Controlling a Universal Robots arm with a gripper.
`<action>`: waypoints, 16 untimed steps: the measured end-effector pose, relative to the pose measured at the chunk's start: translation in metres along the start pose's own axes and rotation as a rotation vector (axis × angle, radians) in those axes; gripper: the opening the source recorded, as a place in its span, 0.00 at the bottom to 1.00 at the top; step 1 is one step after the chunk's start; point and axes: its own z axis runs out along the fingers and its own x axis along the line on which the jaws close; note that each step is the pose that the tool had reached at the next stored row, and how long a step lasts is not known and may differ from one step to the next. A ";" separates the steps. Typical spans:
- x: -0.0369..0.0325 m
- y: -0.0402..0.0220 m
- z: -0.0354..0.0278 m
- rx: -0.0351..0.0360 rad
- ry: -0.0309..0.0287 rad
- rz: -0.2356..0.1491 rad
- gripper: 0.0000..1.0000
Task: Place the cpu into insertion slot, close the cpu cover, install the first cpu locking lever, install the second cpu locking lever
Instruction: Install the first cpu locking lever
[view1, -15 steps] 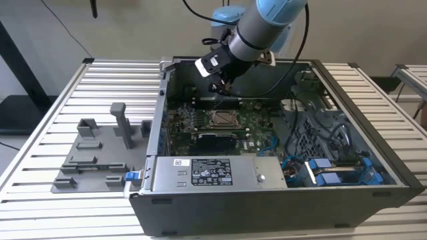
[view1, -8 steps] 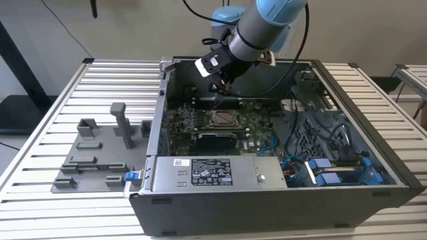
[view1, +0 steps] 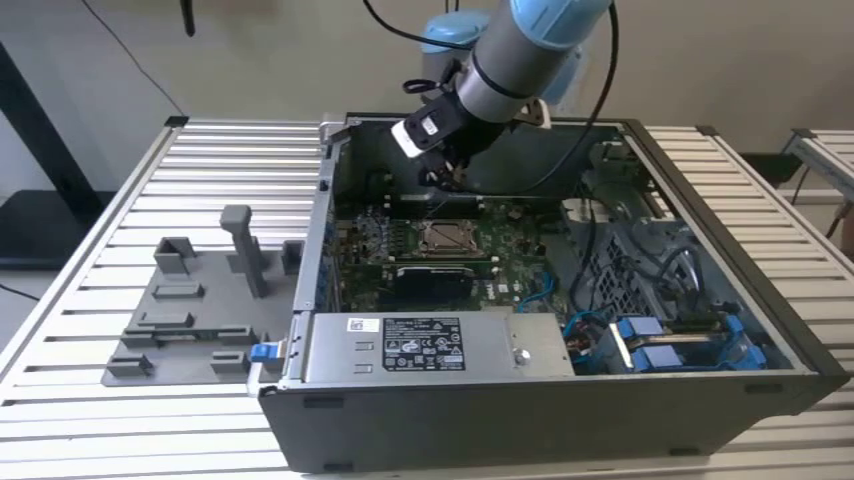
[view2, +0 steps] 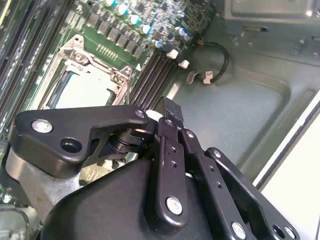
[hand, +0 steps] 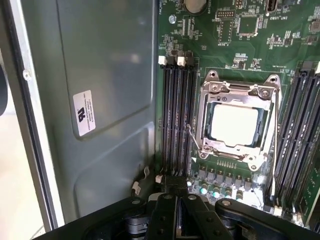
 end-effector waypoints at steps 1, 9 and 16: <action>0.0000 0.0000 0.0000 -0.0055 -0.0051 -0.017 0.11; -0.0001 0.0001 0.0004 -0.0822 -0.0408 -0.132 0.11; -0.0003 0.0002 0.0006 -0.1029 -0.0599 -0.236 0.11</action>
